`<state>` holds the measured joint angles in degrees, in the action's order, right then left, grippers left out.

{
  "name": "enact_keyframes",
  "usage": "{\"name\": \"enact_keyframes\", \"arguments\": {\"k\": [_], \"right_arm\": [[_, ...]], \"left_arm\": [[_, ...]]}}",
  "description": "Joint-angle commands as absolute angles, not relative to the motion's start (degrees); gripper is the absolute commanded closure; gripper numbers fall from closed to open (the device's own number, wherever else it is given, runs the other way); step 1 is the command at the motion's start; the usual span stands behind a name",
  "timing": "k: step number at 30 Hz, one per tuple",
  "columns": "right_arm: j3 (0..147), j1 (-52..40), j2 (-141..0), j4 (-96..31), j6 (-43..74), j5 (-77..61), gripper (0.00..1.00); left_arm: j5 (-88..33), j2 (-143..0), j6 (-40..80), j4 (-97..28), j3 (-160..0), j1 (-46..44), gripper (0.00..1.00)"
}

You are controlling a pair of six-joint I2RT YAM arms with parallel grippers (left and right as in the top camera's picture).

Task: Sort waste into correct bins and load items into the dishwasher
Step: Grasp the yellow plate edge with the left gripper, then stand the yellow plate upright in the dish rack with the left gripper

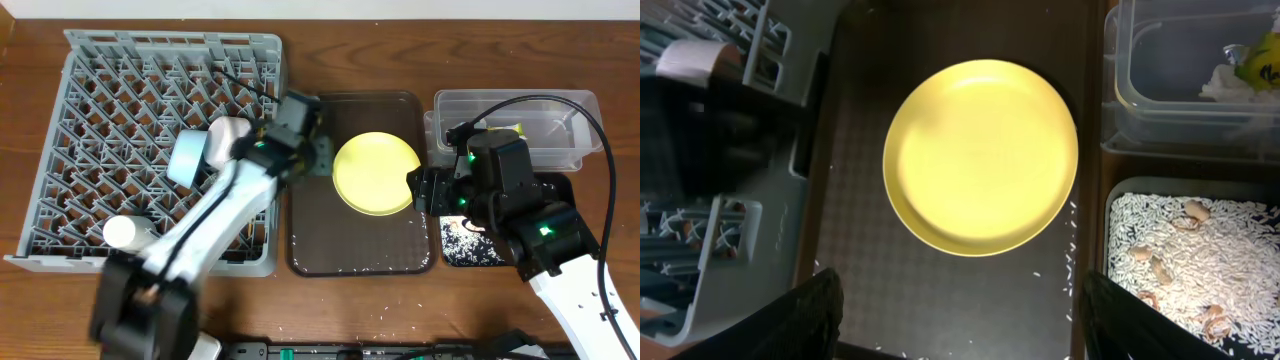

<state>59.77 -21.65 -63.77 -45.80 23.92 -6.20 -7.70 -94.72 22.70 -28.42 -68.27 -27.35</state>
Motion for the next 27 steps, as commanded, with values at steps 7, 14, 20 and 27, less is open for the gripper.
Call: {"name": "enact_keyframes", "arguments": {"k": [7,14,20,27], "right_arm": [[59.77,-21.43,-63.88,-45.8,24.18,-6.26,0.26],[59.77,-21.43,-63.88,-45.71,24.16,-6.26,0.27],[59.77,-21.43,-63.88,-45.71,24.16,-6.26,0.26],[59.77,-21.43,-63.88,-45.69,24.16,-6.26,0.26]], "left_arm": [[-20.99,-113.3,26.24,-20.58,-67.94,-27.51,0.49],[-20.29,-116.92,26.15,-20.12,-67.94,-27.29,0.92],[-20.34,-109.54,24.84,-20.82,-68.25,-23.62,0.93],[-19.86,-88.55,19.03,-23.62,-68.27,-16.75,0.92]]}}
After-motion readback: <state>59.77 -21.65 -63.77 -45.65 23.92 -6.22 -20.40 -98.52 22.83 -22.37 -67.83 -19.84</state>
